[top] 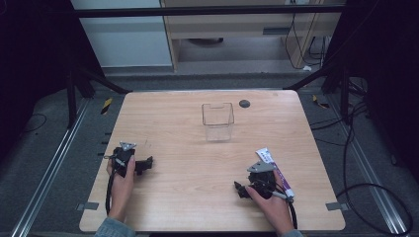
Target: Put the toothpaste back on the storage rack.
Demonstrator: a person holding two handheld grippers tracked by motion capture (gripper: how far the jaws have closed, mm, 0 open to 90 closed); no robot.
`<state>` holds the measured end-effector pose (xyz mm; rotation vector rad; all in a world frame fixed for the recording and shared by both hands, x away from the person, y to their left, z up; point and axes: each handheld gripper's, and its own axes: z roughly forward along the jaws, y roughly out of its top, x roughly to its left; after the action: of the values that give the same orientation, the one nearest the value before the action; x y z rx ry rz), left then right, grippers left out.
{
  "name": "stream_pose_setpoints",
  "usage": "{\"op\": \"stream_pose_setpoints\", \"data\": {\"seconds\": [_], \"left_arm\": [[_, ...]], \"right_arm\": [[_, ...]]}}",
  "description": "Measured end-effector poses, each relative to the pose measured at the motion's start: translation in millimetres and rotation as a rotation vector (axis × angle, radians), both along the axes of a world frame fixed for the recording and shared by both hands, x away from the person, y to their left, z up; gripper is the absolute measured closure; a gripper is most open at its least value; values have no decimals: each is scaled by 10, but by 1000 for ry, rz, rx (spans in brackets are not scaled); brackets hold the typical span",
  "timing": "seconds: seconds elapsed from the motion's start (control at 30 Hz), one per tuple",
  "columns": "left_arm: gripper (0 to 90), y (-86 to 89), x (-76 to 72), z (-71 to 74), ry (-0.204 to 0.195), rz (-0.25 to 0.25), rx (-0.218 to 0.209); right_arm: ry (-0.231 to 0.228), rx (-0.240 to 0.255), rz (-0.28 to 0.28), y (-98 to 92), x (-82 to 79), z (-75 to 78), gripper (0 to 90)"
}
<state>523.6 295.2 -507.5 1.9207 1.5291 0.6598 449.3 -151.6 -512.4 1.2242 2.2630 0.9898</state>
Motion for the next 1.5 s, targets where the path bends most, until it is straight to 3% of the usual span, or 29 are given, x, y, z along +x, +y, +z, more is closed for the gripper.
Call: {"op": "stream_pose_setpoints", "data": {"seconds": [0.3, 0.47, 0.5, 0.83, 0.97, 1.0, 1.27, 1.4, 1.5], "left_arm": [[0, -40, -18, -1, 0, -14, 2], [0, -48, -46, -1, 0, -20, 0], [0, -51, -49, -1, 0, -16, 0], [0, -59, -58, -2, -1, -8, -1], [0, -61, -63, -3, -1, -10, -1], [0, -63, -67, -3, -2, -9, -1], [0, -64, -74, -3, -1, -10, -1], [0, -65, -86, -4, -1, -14, -1], [0, -65, -86, -3, -1, -14, -1]], "right_arm": [[0, 1, -28, 26, -8, 1, 65], [33, -16, -15, 6, -90, 85, 108], [34, -39, -16, -44, -124, 149, 160], [55, -87, -117, -410, -150, 396, 203], [71, -103, -130, -521, -107, 529, 224], [96, -122, -129, -553, -59, 575, 234], [148, -167, -93, -624, 128, 686, 298], [200, -205, -87, -659, 274, 756, 335], [230, -197, -78, -656, 340, 797, 351]]}}
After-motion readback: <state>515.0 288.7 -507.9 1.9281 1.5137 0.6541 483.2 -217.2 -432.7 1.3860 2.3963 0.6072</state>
